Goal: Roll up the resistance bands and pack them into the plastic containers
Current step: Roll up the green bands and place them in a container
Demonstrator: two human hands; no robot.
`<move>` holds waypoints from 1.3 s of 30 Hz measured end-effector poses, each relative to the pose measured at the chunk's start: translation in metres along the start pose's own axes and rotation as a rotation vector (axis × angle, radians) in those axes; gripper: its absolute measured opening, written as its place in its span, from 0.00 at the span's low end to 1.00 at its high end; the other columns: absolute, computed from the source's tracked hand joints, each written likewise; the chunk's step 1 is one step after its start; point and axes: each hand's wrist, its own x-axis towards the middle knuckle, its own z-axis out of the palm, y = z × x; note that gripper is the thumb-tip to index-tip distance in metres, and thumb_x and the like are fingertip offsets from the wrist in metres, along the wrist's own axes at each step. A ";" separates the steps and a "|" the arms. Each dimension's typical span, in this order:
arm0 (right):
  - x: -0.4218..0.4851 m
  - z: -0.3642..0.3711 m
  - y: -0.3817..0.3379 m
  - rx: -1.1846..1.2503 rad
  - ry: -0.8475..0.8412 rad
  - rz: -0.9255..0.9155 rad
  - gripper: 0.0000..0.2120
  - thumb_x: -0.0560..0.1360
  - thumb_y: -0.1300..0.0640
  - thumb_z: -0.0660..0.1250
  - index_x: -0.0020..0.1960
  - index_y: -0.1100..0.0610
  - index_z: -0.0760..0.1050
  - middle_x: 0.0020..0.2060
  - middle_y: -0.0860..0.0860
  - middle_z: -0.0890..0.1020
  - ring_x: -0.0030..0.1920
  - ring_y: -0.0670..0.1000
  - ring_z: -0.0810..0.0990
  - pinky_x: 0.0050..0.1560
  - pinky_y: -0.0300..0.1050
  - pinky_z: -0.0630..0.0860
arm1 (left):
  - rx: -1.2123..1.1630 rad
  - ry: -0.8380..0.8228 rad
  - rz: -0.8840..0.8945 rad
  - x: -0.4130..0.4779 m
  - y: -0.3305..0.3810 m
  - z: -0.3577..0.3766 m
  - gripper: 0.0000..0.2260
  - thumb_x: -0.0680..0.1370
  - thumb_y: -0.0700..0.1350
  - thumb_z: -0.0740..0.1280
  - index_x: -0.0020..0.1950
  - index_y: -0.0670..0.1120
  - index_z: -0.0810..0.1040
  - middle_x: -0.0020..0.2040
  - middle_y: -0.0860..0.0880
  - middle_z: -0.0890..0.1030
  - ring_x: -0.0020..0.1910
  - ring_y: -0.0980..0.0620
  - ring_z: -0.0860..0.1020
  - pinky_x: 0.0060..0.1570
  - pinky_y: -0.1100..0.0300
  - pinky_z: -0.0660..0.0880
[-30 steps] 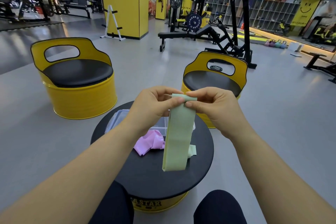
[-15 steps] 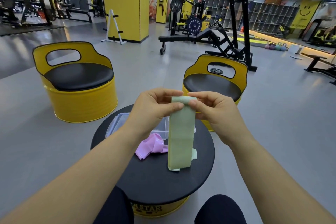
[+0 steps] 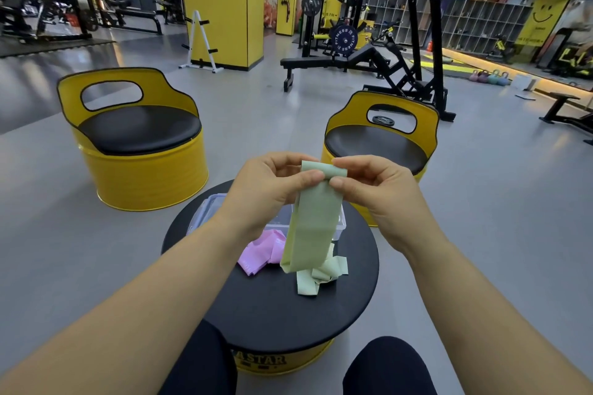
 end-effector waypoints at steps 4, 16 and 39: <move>-0.001 0.000 -0.004 0.031 -0.056 0.081 0.09 0.71 0.62 0.69 0.51 0.57 0.79 0.42 0.50 0.85 0.44 0.48 0.85 0.41 0.39 0.81 | 0.003 -0.030 0.015 0.001 0.001 -0.001 0.07 0.71 0.35 0.71 0.45 0.45 0.81 0.40 0.49 0.85 0.40 0.52 0.83 0.44 0.59 0.81; -0.003 0.000 0.002 -0.044 -0.088 0.031 0.12 0.66 0.63 0.74 0.48 0.56 0.80 0.38 0.50 0.84 0.40 0.49 0.83 0.41 0.41 0.80 | -0.082 -0.122 -0.110 0.003 -0.006 -0.008 0.11 0.64 0.44 0.73 0.45 0.44 0.81 0.42 0.47 0.85 0.40 0.51 0.83 0.40 0.60 0.79; 0.012 -0.014 -0.025 -0.473 -0.698 0.006 0.24 0.56 0.47 0.78 0.51 0.47 0.79 0.51 0.41 0.72 0.46 0.55 0.71 0.46 0.42 0.73 | -0.151 -0.733 -0.385 0.007 -0.001 -0.019 0.15 0.58 0.47 0.79 0.42 0.45 0.85 0.39 0.48 0.84 0.37 0.53 0.83 0.38 0.61 0.80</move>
